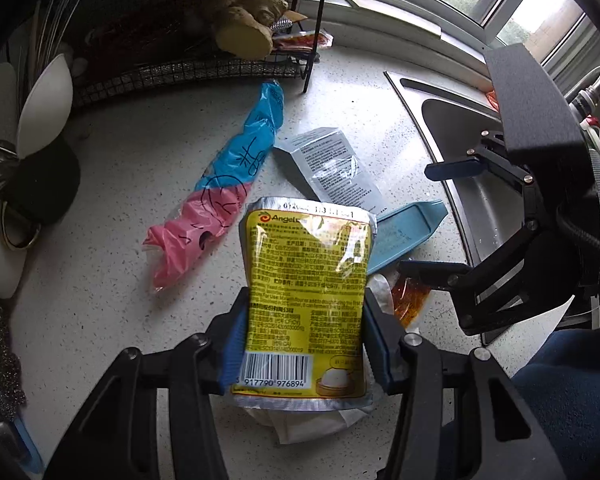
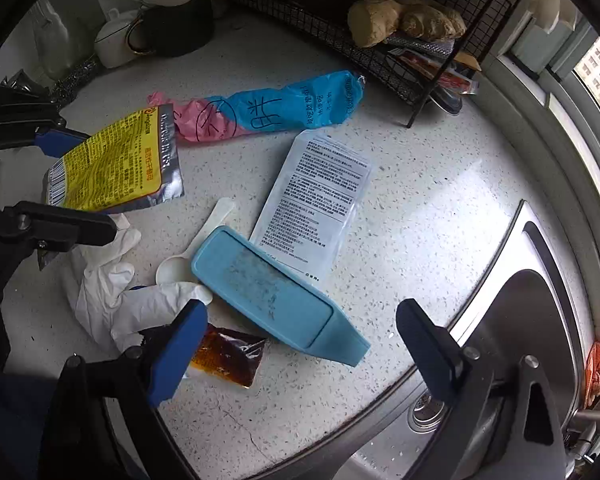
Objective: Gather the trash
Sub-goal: 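Grasp the blue-handled brush with the right tool while the left tool holds the pouch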
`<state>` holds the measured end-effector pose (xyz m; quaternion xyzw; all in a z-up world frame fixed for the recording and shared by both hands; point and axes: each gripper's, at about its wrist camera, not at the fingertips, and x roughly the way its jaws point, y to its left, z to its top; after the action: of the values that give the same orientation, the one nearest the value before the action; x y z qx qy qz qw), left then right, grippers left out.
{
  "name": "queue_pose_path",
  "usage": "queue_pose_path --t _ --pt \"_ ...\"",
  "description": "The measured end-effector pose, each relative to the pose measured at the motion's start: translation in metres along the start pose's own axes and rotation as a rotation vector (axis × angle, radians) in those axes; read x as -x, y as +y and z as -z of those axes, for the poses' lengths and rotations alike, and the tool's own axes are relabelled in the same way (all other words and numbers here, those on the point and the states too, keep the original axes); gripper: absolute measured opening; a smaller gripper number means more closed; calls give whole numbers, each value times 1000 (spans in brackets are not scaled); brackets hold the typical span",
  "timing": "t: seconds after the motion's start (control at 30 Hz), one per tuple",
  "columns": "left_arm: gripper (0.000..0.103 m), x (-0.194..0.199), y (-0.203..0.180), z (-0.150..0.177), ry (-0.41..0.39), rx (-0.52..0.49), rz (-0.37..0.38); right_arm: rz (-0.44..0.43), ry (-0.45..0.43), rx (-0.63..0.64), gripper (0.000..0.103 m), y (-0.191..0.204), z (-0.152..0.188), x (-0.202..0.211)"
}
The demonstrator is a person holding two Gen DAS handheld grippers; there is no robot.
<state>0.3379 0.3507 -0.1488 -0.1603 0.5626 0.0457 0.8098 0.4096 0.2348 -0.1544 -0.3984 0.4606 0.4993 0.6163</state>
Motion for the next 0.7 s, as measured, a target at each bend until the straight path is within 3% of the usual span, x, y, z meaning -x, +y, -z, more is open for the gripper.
queue_pose_path --t 0.23,0.43,0.53,0.67,0.7 --pt "49 -9 5 4 14 59 -32 -44 56 134 86 16 -15 -27" --pt "49 -11 7 3 25 71 -44 -66 86 143 79 19 -23 -44" --pt "49 -13 6 1 27 64 -49 -81 79 122 64 20 -21 -45" --pt "49 -13 3 -1 32 47 -60 -70 50 93 55 14 -10 -41" --pt "49 -12 2 -1 32 42 -66 -70 43 84 48 13 -8 -39"
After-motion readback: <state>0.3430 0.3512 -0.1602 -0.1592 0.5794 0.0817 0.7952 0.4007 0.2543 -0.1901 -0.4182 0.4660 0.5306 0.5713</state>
